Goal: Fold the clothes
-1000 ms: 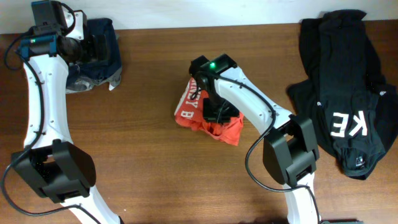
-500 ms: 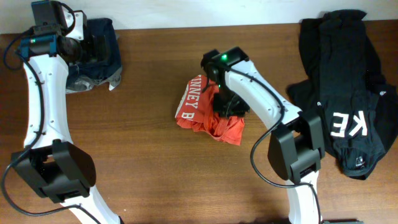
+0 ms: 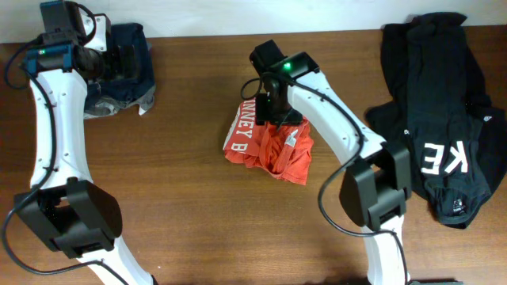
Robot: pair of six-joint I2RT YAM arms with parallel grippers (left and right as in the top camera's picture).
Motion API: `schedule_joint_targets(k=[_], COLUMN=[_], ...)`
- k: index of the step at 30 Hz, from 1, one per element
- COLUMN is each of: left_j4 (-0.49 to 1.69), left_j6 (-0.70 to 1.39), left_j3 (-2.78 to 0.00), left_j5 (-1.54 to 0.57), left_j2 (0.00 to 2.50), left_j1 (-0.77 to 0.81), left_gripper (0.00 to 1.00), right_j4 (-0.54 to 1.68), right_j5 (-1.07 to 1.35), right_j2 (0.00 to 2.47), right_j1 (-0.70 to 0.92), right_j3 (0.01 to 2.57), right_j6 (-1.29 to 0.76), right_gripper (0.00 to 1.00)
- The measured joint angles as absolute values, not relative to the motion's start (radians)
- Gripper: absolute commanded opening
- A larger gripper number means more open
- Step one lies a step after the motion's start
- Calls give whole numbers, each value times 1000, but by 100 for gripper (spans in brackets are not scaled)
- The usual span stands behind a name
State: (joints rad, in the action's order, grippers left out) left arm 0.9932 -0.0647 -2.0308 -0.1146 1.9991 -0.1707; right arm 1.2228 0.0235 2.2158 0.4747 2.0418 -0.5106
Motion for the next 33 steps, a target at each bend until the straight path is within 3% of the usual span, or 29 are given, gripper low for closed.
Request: schedule_joint_targets(k=[7,9,12,15,27,28,30,32,33], left_j4=[995,995,997,1003,1004,1004,1004,1005,1005], left_j6=[-65,-65,-65,-65,-65,-65,-65,-65,-65], left_j3=[-2031,-2031,-2031,-2031,-2031,-2031,-2031,-2031,-2031], left_j5=[-114,-114,-114,-114,-114,-114,-114,-114,-114], left_j2=[1999,1999,1999,1999,1999,1999,1999,1999,1999], left_j1=[-171,-171,-171,-171,-171,-171,-171,-171,-171], left_gripper=[99,99,99,99,99,99,99,99,99], right_j4=[1179,1185,1188,1193,1296,1311,1332,1348,1350], right_j5=[46,51,51,51,54,54,54,52,52], right_j2=[2268,2269,2270,2273,2276,2276,2276,2277,2277], right_j1=[475,475,475,470,346,328,301,279,272], right_j3=[2042,2042,2039,2038,2037,2037,2037,2037,2037], right_j6=[-508,-508,-512,-506,-512,-513,-513,-506,-507], right_gripper=[56,48,22,4,4,4,23,64,74])
